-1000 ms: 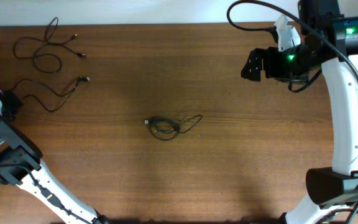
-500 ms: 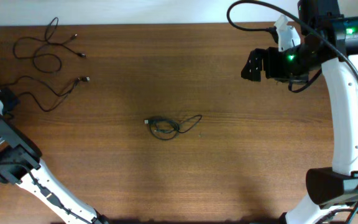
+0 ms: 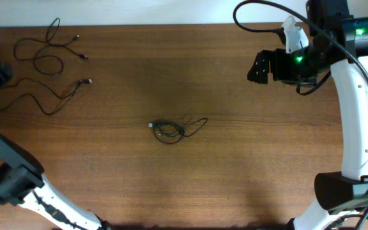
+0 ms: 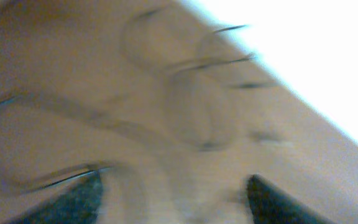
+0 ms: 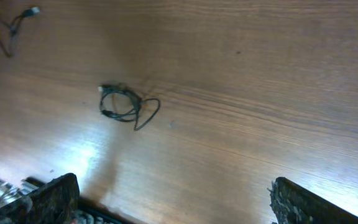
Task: Untangle cables
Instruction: 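Move both grippers toward the small coiled cable at table centre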
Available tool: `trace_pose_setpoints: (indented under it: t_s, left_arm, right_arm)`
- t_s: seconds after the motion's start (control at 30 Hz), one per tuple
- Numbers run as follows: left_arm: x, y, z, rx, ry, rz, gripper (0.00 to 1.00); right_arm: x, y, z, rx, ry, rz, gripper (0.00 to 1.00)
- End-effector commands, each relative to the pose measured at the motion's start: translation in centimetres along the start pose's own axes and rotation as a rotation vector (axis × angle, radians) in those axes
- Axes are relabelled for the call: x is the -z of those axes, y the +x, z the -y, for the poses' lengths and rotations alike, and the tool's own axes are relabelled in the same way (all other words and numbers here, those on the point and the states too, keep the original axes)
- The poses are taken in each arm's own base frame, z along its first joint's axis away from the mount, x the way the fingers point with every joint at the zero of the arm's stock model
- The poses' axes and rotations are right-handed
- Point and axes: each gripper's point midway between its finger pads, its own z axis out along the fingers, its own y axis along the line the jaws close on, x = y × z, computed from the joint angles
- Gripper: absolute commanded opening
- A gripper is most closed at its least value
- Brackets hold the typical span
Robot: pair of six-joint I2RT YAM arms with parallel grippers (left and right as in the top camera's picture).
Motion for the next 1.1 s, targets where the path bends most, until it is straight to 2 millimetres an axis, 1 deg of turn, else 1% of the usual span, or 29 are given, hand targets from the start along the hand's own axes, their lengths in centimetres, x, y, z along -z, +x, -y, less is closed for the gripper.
trace_pose_setpoints:
  t_s: [0.0,0.07,0.1,0.13,0.2,0.23,0.27,0.3,0.4,0.47,0.57,0.7,0.8,0.93,1.0,1.07]
  left_arm:
    - [2.8,0.8,13.2,0.034,0.539,-0.082,0.99]
    - [1.6,3.4,15.2,0.07,0.518,-0.186,0.99]
    - [0.8,5.3,16.3,0.073,0.482,-0.254,0.99]
    - [0.2,7.3,17.8,0.039,0.459,-0.32,0.99]
    - [-0.4,10.2,20.4,-0.042,0.457,-0.402,0.99]
    - [-0.6,12.0,22.3,-0.101,0.468,-0.452,0.99]
    - [-0.7,13.4,23.8,-0.14,0.478,-0.49,0.99]
    - [-0.8,15.5,25.8,-0.183,0.479,-0.548,0.99]
    - [-1.2,19.4,28.4,-0.28,0.409,-0.644,0.99]
    - [-1.5,21.0,28.9,-0.312,0.326,-0.682,0.99]
    - [-2.1,22.5,28.5,-0.366,0.164,-0.702,0.99]
    - [-1.9,23.7,29.3,-0.404,0.149,-0.725,0.99]
    - [-1.7,24.3,29.8,-0.414,0.153,-0.739,0.99]
    - [-1.3,24.6,29.5,-0.408,0.146,-0.762,0.99]
    - [-1.3,24.8,29.4,-0.394,0.139,-0.77,0.99]
    - [-1.3,25.1,29.2,-0.345,0.116,-0.781,0.99]
  right_arm:
    - [-0.6,0.1,-1.7,0.013,-0.062,-0.02,0.99]
    - [-1.0,0.2,-2.0,0.02,-0.063,-0.031,0.99]
    - [-1.2,0.2,-2.1,0.024,-0.063,-0.036,0.98]
    - [-1.6,0.2,-2.3,0.03,-0.06,-0.044,0.99]
    - [-2.2,0.1,-2.1,0.039,-0.036,-0.052,0.98]
    - [-2.8,-0.1,-1.6,0.04,-0.007,-0.058,0.99]
    - [-3.1,-0.1,-1.3,0.04,0.01,-0.065,0.99]
    - [-3.8,-0.1,-0.9,0.031,0.018,-0.087,0.99]
    - [-4.9,0.1,-0.4,0.015,0.023,-0.127,0.98]
    - [-5.4,0.1,-0.2,0.009,0.025,-0.142,0.98]
    - [-6.0,0.1,-0.2,0.002,0.013,-0.158,0.99]
    - [-6.5,0.7,-1.6,-0.002,-0.056,-0.187,0.99]
    - [-7.9,1.6,-2.4,0.015,-0.066,-0.228,0.99]
    - [-11.0,3.5,-5.2,0.051,-0.144,-0.299,0.99]
    - [-12.6,4.2,-5.9,0.006,-0.136,-0.32,0.99]
    - [-14.0,4.6,-6.3,-0.042,-0.129,-0.326,0.99]
